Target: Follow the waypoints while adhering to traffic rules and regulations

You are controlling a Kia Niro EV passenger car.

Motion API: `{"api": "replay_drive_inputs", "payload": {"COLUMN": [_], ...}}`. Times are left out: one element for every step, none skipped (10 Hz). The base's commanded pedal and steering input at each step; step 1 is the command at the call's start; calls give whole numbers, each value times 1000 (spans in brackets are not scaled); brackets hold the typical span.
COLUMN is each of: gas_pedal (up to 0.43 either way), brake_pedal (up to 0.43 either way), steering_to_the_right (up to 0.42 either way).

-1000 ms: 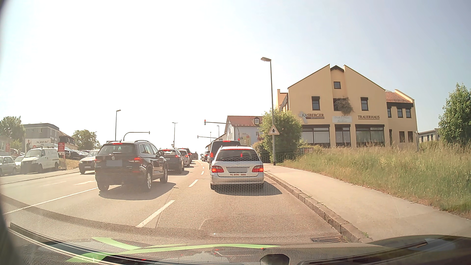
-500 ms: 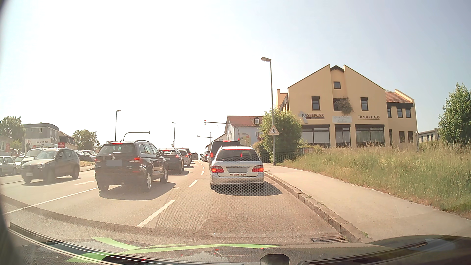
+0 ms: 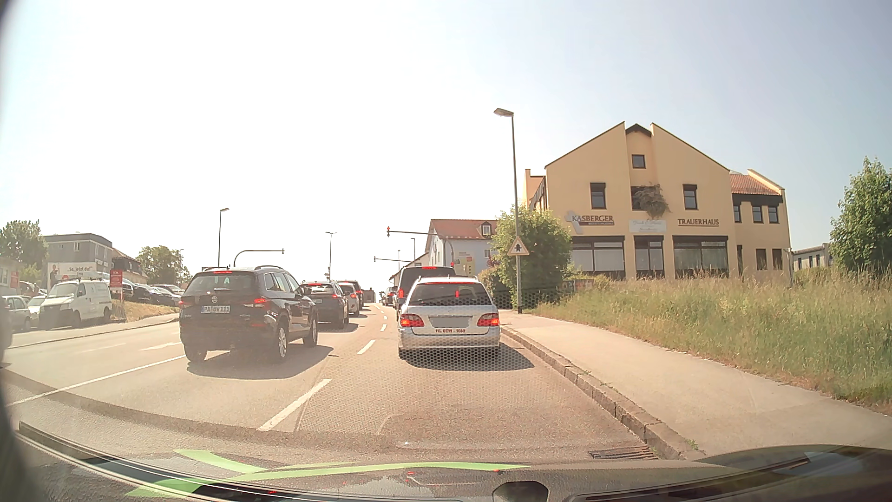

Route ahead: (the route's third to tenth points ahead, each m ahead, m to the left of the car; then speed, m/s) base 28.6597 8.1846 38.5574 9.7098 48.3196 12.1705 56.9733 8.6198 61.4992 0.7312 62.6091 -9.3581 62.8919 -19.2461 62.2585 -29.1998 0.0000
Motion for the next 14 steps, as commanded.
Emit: {"api": "replay_drive_inputs", "payload": {"gas_pedal": [0, 0, 0, 0, 0, 0, 0, 0, 0, 0, 0, 0, 0, 0], "brake_pedal": [268, 268, 268, 268, 268, 268, 268, 268, 268, 268, 268, 268, 268, 268], "steering_to_the_right": [-20, -20, -20, -20, -20, -20, -20, -20, -20, -20, -20, -20, -20, -20]}}
